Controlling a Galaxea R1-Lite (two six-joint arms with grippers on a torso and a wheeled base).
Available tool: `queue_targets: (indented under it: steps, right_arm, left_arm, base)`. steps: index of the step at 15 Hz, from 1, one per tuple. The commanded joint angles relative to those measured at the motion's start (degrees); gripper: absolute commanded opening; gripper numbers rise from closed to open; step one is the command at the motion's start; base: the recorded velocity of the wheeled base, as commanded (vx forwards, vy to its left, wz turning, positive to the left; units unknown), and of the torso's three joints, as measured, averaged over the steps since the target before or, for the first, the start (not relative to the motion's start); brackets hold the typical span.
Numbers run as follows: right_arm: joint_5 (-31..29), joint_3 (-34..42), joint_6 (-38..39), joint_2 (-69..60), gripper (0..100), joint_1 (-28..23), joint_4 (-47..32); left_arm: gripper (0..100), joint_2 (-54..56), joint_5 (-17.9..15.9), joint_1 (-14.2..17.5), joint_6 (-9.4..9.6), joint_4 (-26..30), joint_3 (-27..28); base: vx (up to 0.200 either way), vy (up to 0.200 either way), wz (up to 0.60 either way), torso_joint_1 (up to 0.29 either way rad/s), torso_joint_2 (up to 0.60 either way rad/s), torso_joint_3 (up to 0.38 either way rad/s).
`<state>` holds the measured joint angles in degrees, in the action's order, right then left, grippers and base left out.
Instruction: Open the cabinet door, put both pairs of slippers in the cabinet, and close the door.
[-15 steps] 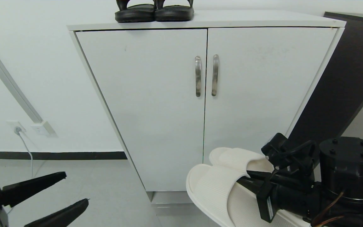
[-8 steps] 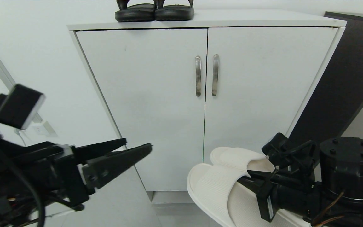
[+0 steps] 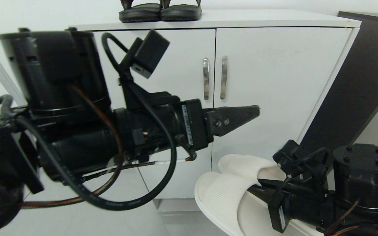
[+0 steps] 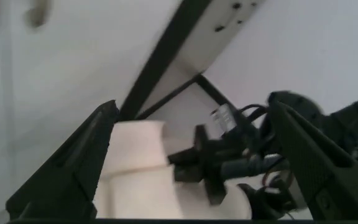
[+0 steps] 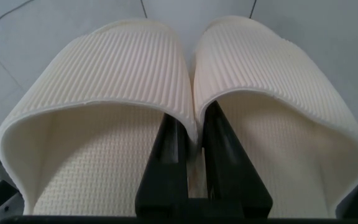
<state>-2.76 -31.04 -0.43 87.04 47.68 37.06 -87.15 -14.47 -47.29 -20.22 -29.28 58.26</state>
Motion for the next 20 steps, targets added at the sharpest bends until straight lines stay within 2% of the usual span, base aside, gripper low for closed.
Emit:
queue_targets:
  steps: [1,3,4,6,9,11,12,15,20]
  right_arm:
    - [0.03,-0.08,-0.01,-0.12,0,-0.04,0.03]
    - [0.03,-0.16,-0.01,0.06,0,0.05,0.03]
    - [0.03,-0.16,-0.01,0.23,0,-0.04,0.03]
    - [0.03,-0.25,-0.01,0.41,0,-0.04,0.03]
    - [0.12,-0.69,-0.10,0.94,0,-0.04,0.03]
    - [0.03,-0.95,-0.10,1.03,0,-0.04,0.29]
    - [0.03,-0.87,-0.10,1.11,0,-0.04,0.91]
    - [0.03,-0.95,-0.10,1.03,0,-0.04,1.26]
    - [-0.06,-0.87,-0.10,0.94,0,-0.04,1.26]
  left_arm:
    - [100,-6.98,-3.64,0.53,0.01,0.01,5.90]
    - [100,-8.56,-5.48,0.79,0.01,-0.16,7.66]
    - [100,-8.83,-9.17,2.29,-0.08,0.01,9.15]
    - [100,-10.23,-9.61,3.17,-0.17,0.19,11.53]
    - [100,-12.96,-2.32,3.25,1.50,0.19,15.13]
    - [100,-15.86,3.48,3.25,1.77,-0.16,19.17]
    - [100,-16.47,4.63,4.05,1.77,-0.07,20.23]
    - [100,-16.38,4.71,6.42,1.77,-0.07,20.75]
    - [100,-17.79,4.89,7.47,1.77,-0.07,22.07]
  base:
    - [0.000,0.000,0.00,0.000,0.00,0.000]
    - [0.000,0.000,0.00,0.000,0.00,0.000]
    - [0.000,0.000,0.00,0.000,0.00,0.000]
    - [0.000,0.000,0.00,0.000,0.00,0.000]
    - [0.000,0.000,0.00,0.000,0.00,0.000]
    - [0.000,0.000,0.00,0.000,0.00,0.000]
    - [0.000,0.000,0.00,0.000,0.00,0.000]
    - [0.000,0.000,0.00,0.000,0.00,0.000]
    - [0.000,0.000,0.00,0.000,0.00,0.000]
